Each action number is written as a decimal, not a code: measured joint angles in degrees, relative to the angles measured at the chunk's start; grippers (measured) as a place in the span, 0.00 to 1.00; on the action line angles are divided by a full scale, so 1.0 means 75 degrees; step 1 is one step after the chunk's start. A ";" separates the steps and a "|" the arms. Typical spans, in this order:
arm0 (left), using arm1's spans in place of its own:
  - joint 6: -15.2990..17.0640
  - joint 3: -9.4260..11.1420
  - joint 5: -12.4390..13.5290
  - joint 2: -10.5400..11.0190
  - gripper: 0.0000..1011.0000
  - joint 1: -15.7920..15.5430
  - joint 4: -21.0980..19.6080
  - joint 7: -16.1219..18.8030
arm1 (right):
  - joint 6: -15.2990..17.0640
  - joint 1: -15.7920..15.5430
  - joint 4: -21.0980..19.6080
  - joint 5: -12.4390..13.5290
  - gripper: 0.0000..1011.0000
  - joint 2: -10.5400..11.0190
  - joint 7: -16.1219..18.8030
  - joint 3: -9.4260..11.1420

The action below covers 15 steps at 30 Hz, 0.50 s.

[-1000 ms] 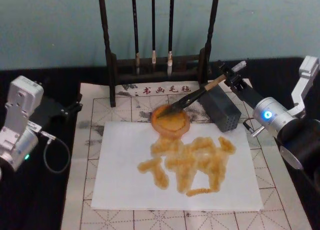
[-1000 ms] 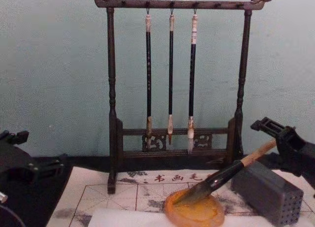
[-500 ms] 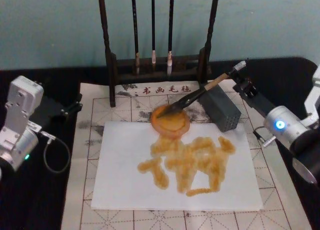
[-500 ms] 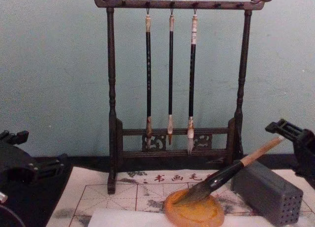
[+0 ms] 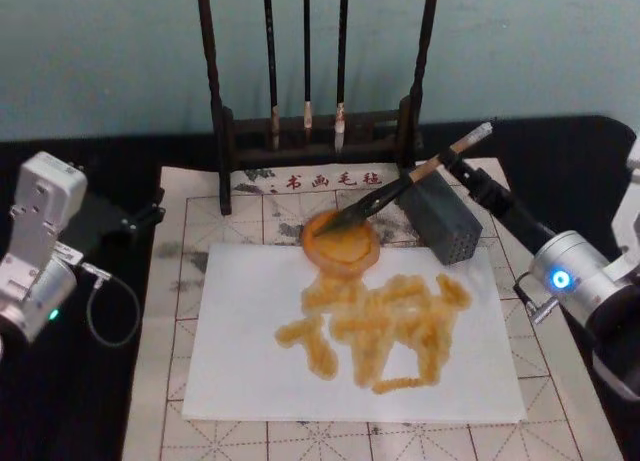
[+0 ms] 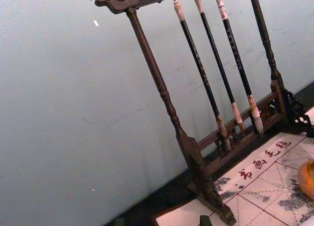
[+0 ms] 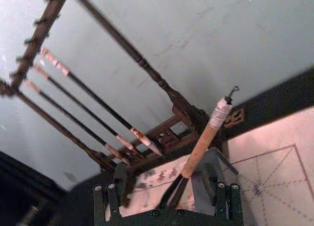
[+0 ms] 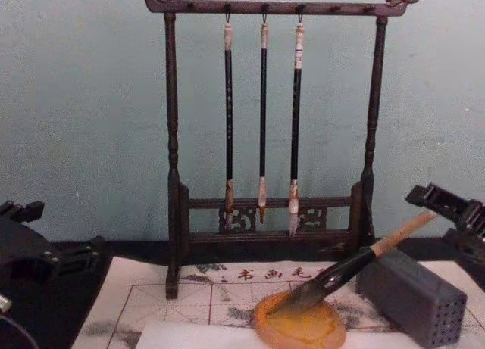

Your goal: Pick up the brush from the inkstone, write on the paper, then place the brush back to its original position.

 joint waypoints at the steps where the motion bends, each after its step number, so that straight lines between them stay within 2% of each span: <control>1: 0.0000 0.0000 0.0000 0.0000 0.99 0.0000 0.0000 0.0000 | -0.0176 -0.0027 -0.0074 -0.0388 0.99 0.0033 -0.0101 -0.0085; 4: 0.0000 0.0000 0.0000 0.0000 0.99 0.0000 0.0000 0.0000 | -0.0399 -0.0055 -0.0173 -0.0948 0.99 0.0089 -0.0260 -0.0234; 5: 0.0000 0.0000 0.0000 0.0000 0.99 0.0000 0.0000 0.0000 | -0.0525 -0.0067 -0.0236 -0.1327 0.99 0.0130 -0.0376 -0.0339; 8: 0.0000 0.0000 0.0000 0.0000 0.99 0.0000 0.0000 0.0000 | -0.0696 -0.0084 -0.0309 -0.1891 0.99 0.0183 -0.0561 -0.0491; 9: 0.0000 0.0000 0.0000 0.0000 0.99 0.0000 0.0000 0.0000 | -0.0809 -0.0093 -0.0344 -0.2271 0.99 0.0215 -0.0697 -0.0584; 11: 0.0000 0.0000 0.0000 0.0000 0.99 0.0000 0.0000 0.0000 | -0.0910 -0.0100 -0.0364 -0.2593 0.99 0.0240 -0.0827 -0.0659; 12: 0.0000 0.0000 0.0000 0.0000 0.99 0.0000 0.0000 0.0000 | -0.1028 -0.0105 -0.0377 -0.2993 0.99 0.0269 -0.0975 -0.0754; 15: 0.0000 0.0000 0.0000 0.0000 0.99 0.0000 0.0000 0.0000 | -0.1231 -0.0110 -0.0379 -0.3775 0.99 0.0323 -0.1256 -0.0936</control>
